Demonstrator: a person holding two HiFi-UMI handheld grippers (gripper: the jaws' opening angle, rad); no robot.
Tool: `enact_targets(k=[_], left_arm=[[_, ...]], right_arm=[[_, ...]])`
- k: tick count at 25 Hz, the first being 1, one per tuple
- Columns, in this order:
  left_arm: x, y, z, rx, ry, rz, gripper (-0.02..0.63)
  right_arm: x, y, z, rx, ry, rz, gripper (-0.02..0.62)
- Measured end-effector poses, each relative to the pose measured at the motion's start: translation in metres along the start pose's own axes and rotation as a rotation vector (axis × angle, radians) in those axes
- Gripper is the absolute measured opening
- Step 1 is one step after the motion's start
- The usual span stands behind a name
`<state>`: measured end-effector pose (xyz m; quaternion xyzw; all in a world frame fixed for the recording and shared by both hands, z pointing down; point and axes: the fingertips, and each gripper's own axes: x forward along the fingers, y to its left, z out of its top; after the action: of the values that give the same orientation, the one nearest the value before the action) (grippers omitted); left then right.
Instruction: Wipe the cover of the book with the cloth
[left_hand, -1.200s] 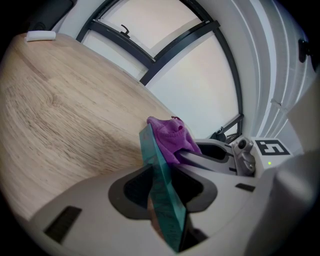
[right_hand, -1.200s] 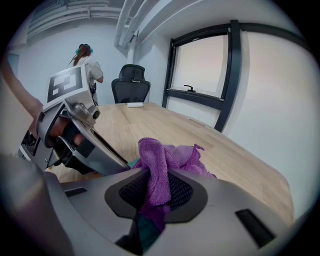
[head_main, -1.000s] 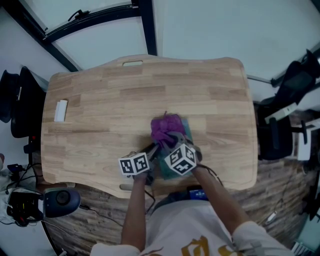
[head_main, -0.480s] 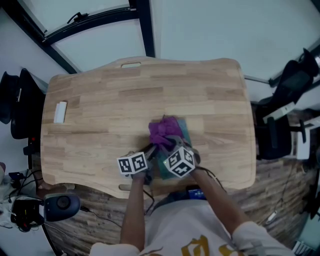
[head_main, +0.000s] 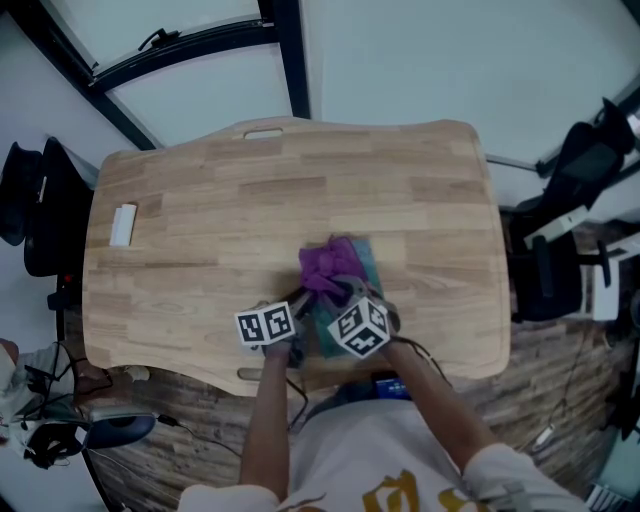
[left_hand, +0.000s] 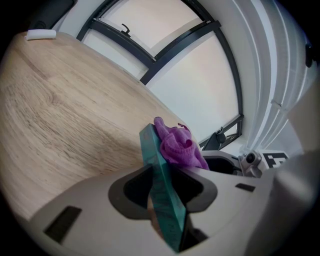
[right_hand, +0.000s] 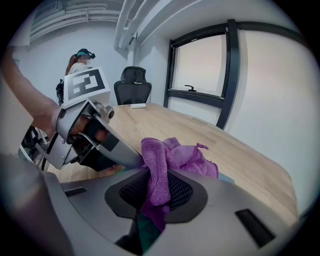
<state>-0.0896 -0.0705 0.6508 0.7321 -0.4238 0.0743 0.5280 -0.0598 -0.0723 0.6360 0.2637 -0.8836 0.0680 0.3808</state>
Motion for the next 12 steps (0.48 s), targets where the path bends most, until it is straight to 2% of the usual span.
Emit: enact_targets(k=[12], left_arm=[[0.000, 0.001, 0.000, 0.003, -0.006, 0.006, 0.121]], right_arm=[[-0.011, 0.011, -0.010, 0.011, 0.003, 0.013, 0.072]])
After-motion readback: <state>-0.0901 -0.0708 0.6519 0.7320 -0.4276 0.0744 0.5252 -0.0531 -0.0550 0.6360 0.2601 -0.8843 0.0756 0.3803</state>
